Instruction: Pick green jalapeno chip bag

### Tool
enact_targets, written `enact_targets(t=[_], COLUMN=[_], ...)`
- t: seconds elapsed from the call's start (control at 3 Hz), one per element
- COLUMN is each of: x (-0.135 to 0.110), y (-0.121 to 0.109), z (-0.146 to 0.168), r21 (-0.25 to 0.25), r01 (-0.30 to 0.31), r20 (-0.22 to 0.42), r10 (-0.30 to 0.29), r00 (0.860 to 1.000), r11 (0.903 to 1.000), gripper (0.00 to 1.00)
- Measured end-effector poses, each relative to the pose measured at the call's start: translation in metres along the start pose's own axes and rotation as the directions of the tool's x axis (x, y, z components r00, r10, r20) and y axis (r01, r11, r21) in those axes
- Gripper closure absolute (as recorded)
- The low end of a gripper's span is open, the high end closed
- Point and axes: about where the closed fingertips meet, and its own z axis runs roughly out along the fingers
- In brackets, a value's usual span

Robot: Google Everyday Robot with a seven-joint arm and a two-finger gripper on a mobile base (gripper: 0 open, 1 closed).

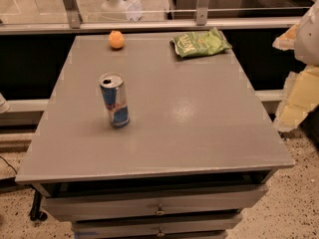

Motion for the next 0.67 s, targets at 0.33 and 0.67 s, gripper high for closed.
enact_targets(t=[0.33, 0.67], x=[-0.004, -0.019], y=[-0.001, -0.016], z=[-0.002, 0.011], r21=[0.013, 0.048], r01=[0.01, -0.008], r20=[0.013, 0.09], r10=[-0.01, 0.004], r00=[1.0, 0.996], r11=[0.9999, 0.9988], gripper=[0.0, 0.0])
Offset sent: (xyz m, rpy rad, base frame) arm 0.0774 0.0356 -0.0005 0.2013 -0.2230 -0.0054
